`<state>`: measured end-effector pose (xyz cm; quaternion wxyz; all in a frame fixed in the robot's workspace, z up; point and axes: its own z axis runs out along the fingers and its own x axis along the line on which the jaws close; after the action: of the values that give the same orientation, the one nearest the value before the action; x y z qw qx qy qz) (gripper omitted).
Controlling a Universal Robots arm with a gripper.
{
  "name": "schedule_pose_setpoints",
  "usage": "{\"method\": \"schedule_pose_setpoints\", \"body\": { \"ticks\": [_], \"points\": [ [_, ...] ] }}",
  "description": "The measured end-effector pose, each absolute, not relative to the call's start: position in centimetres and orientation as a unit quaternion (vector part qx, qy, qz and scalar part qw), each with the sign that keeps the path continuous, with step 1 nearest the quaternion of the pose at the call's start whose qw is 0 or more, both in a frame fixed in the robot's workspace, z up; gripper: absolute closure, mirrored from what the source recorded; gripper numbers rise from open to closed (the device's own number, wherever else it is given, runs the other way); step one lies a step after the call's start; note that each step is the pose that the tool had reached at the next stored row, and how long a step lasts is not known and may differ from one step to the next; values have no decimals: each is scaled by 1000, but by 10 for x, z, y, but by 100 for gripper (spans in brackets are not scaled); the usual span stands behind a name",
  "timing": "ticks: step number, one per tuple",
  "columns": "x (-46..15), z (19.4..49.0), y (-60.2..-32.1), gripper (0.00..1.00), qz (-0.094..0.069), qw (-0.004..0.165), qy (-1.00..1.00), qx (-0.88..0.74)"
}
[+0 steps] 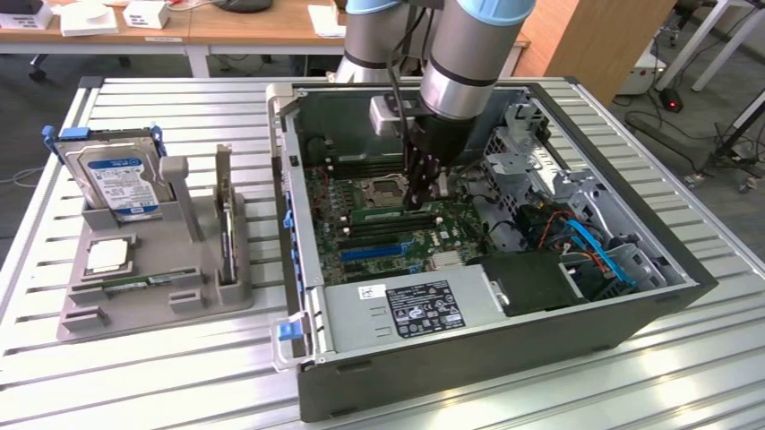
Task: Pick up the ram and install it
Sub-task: 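Insert the ram into the slot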
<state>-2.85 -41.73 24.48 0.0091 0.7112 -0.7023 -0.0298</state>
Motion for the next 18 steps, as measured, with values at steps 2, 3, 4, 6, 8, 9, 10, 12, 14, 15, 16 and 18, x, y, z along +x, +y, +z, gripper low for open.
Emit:
{"method": "schedule_pose_setpoints", "body": {
  "ticks": [2, 3, 4, 6, 8, 9, 10, 12, 14, 15, 16, 18],
  "points": [
    [-28, 245, -417, 89, -30, 9, -702, 711],
    [-28, 245, -417, 89, -30, 9, -702, 711],
    [-28, 245, -417, 89, -30, 9, -702, 711],
    [-28, 243, -417, 89, -30, 9, -702, 711],
    [-28, 243, -417, 89, -30, 9, -702, 711],
    [-28, 242, -417, 89, -30, 9, -702, 711],
    [-29, 242, -417, 89, -30, 9, -702, 711],
    [-28, 242, -417, 89, -30, 9, -702, 711],
    [-28, 242, -417, 89, -30, 9, -702, 711],
    [-28, 242, -417, 89, -30, 9, -702, 711],
    [-27, 242, -417, 89, -30, 9, -702, 711],
    [-26, 242, -417, 89, -30, 9, -702, 711]
  ]
}}
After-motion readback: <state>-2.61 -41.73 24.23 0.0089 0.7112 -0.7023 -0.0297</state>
